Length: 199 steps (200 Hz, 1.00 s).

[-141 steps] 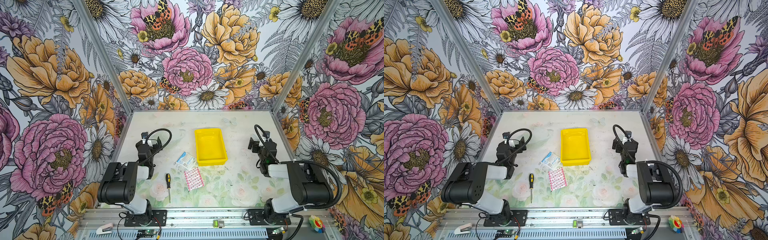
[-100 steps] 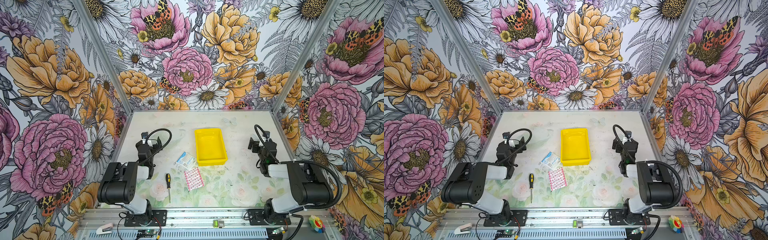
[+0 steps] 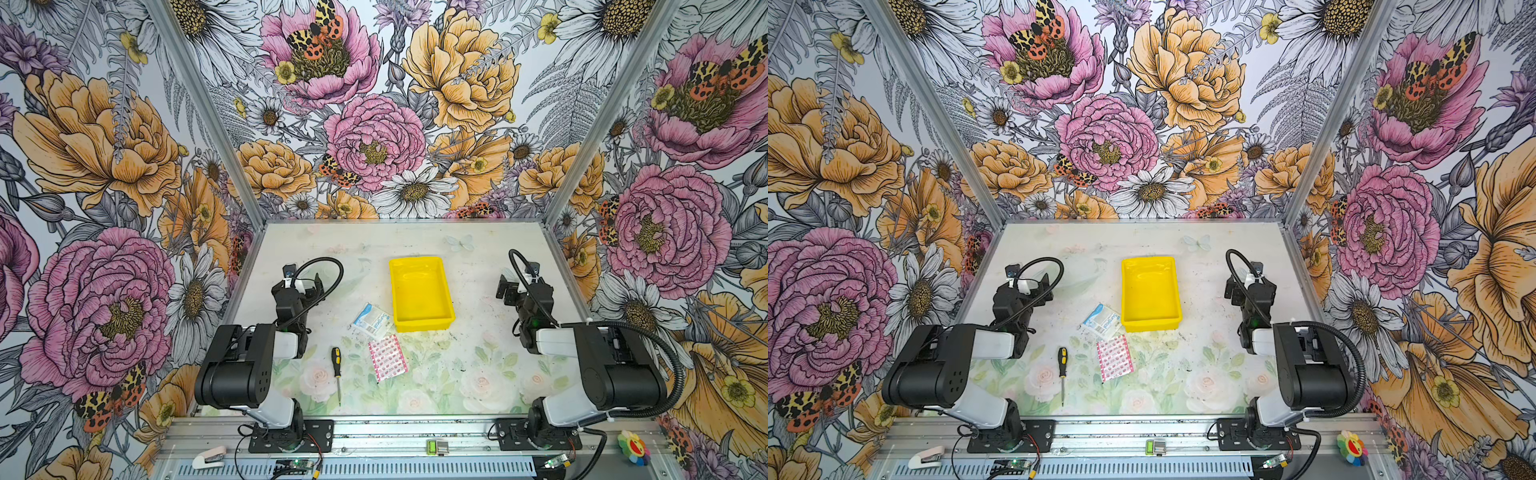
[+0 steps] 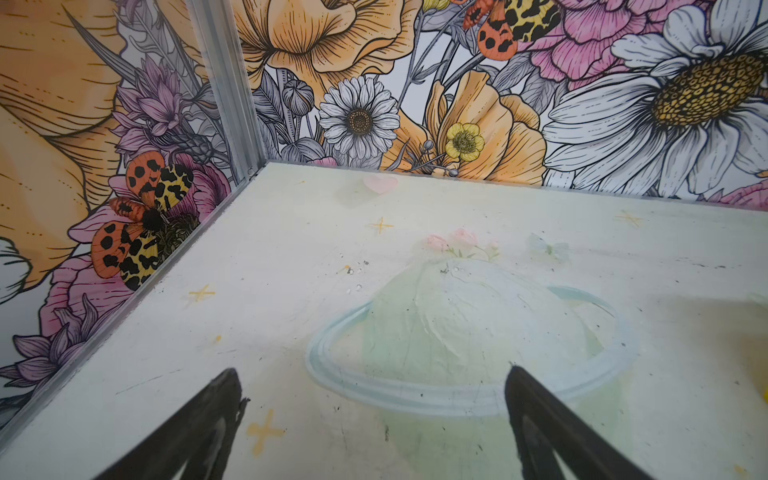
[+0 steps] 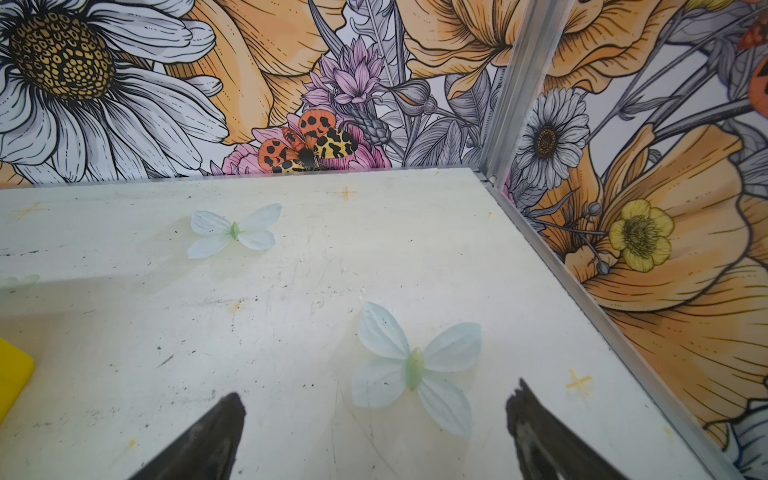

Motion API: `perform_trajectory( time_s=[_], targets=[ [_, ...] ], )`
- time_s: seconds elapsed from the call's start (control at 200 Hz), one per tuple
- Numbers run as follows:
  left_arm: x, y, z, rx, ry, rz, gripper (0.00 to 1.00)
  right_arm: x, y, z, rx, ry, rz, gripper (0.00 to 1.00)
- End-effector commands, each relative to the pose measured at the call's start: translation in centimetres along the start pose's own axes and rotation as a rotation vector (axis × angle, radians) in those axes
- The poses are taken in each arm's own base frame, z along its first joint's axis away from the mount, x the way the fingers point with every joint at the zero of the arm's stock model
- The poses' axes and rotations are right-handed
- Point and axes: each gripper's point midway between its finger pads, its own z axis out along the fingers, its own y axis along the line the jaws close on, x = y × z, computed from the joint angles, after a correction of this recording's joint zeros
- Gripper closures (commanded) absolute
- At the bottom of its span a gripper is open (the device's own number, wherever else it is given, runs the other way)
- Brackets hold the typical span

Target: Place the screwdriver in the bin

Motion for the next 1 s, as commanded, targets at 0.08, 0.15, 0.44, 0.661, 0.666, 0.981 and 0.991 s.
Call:
perform_trajectory(
  time_s=[0.08, 0.15, 0.44, 0.661, 0.666, 0.981, 0.991],
  targets=[
    [-0.8, -0.6, 0.2, 0.031, -0.020, 0.007, 0.01, -0.5, 0.1, 0.0, 0.003, -0.031, 0.006, 0.01],
    [-0.8, -0.6, 0.2, 0.030, -0.020, 0.006, 0.01, -0.6, 0.1, 0.0, 0.003, -0.031, 0.006, 0.00],
    [-0.8, -0.6, 0.2, 0.031, -0.021, 0.006, 0.01, -0.5, 0.2, 0.0, 0.003, -0.028, 0.006, 0.00],
    [-0.7, -0.7, 0.2, 0.032, -0.019, 0.006, 0.01, -0.5, 0.1, 0.0, 0.004, -0.028, 0.005, 0.01],
    [-0.7, -0.6, 0.2, 0.031, -0.019, 0.005, 0.01, -0.5, 0.1, 0.0, 0.005, -0.029, 0.007, 0.01],
    [-1.7, 0.6, -1.0, -0.030, -0.067, -0.028, 0.01, -1.5, 0.6, 0.0, -0.022, -0.010, -0.005, 0.01],
    [-1.9, 0.7, -1.1, -0.034, -0.072, -0.031, 0.02, -1.5, 0.7, 0.0, -0.024, -0.004, -0.007, 0.00]
  ],
)
